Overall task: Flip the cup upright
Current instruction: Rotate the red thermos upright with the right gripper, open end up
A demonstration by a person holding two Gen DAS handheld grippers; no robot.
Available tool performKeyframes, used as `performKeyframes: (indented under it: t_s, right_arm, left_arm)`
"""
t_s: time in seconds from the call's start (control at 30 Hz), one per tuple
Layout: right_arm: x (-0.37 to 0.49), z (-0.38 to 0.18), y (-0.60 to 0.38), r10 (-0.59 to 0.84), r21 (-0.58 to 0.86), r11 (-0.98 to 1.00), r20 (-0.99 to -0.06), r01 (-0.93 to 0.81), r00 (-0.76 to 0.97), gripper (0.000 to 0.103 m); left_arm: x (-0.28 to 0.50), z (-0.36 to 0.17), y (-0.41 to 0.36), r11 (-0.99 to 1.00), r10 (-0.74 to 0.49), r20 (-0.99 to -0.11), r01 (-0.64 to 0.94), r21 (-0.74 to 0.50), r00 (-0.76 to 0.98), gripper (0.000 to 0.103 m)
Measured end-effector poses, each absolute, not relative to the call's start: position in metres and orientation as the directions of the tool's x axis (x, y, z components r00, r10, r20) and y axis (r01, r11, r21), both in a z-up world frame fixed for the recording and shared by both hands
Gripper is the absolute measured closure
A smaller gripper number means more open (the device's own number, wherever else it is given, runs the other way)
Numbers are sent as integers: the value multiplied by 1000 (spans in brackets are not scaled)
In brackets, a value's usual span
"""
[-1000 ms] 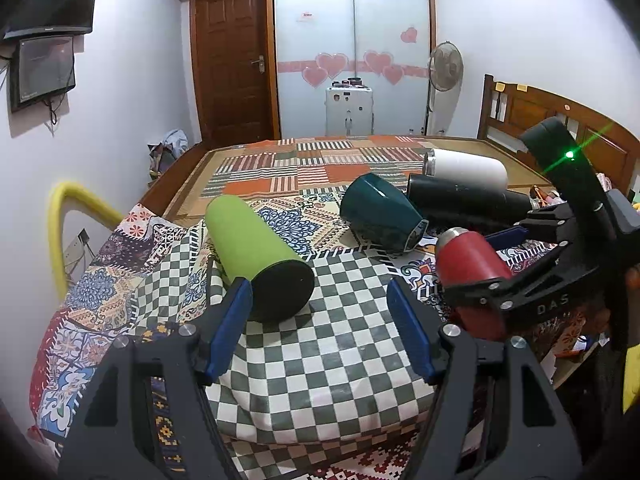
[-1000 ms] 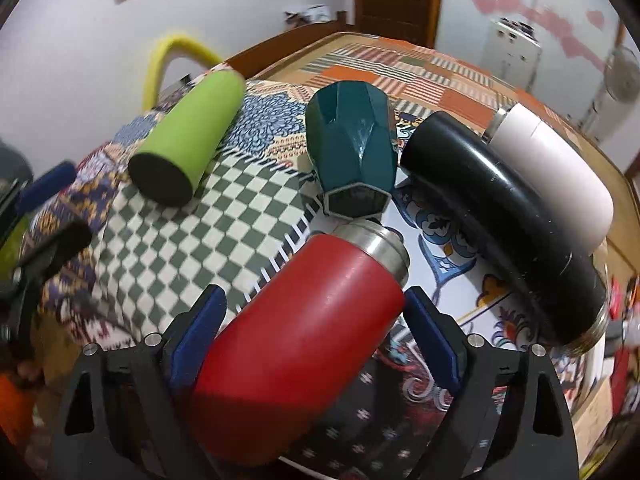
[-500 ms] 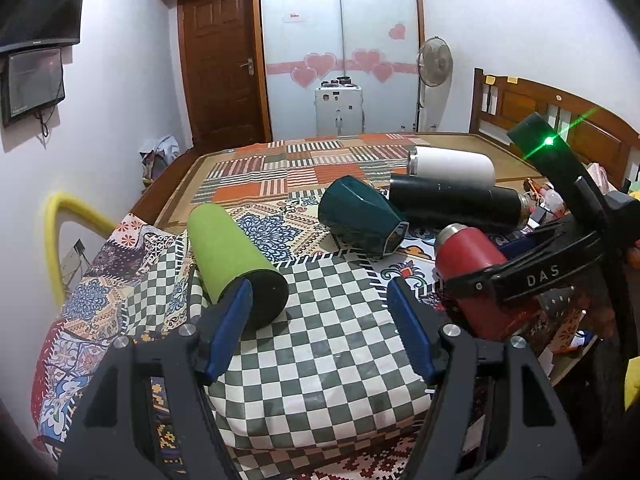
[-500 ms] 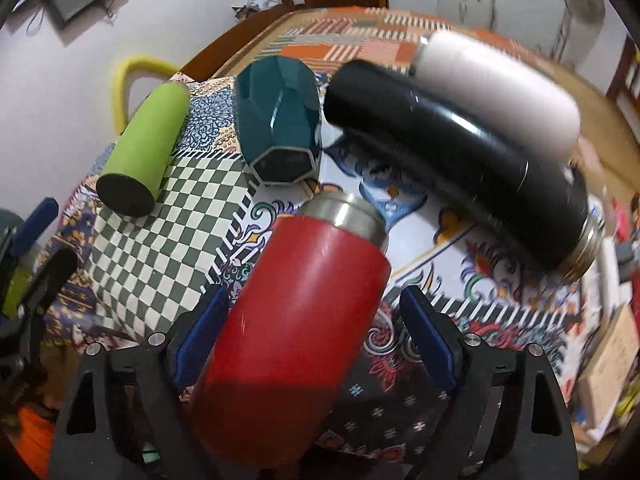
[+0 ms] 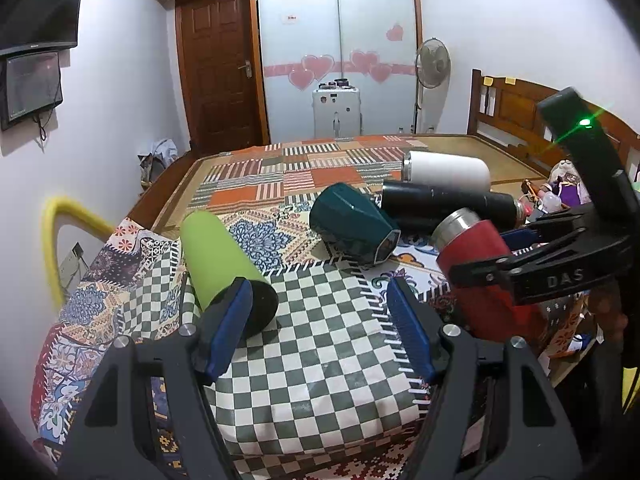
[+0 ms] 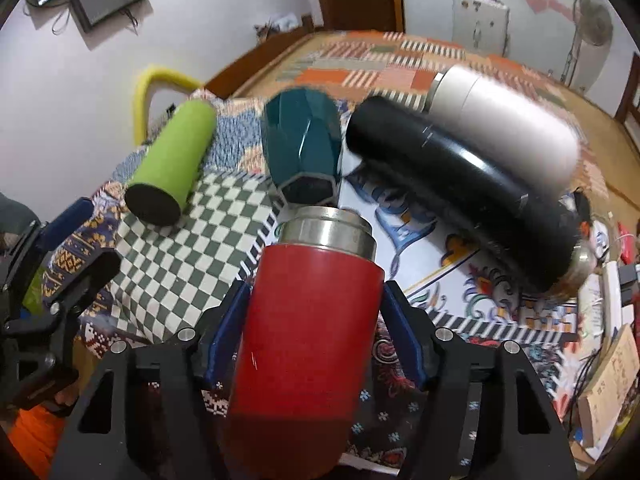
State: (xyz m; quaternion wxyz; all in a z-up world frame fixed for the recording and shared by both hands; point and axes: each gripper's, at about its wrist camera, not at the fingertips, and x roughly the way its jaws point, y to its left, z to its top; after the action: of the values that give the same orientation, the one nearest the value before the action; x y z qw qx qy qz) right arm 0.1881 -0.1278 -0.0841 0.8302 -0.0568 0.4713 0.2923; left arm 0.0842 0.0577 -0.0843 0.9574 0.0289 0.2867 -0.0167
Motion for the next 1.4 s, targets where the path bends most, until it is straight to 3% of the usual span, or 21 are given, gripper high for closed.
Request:
performKeyframes:
  t_s: [0.33,0.53,1.23,1.4]
  right_arm:
    - [162,-48,-132,456,82,823,-686,-562,567,43]
    - [165,-35,-136,492,118,824,-632,-554,598,44]
    - [172,-67,-123,506,134,811,-651,-570,567,44]
    - [160,-67,-117,490,69,806,-635,-588,597,44]
  left_arm:
    - [83,-71,47,998,-21,-515,53,46,857,24]
    - [83,-67,46,998,-30,-494,51,28,869,17]
    - [93,-81,67,999,-37,-512,19,-40,858,11]
    - [94,-82,71,998,-41,-515,13,-58,856,11]
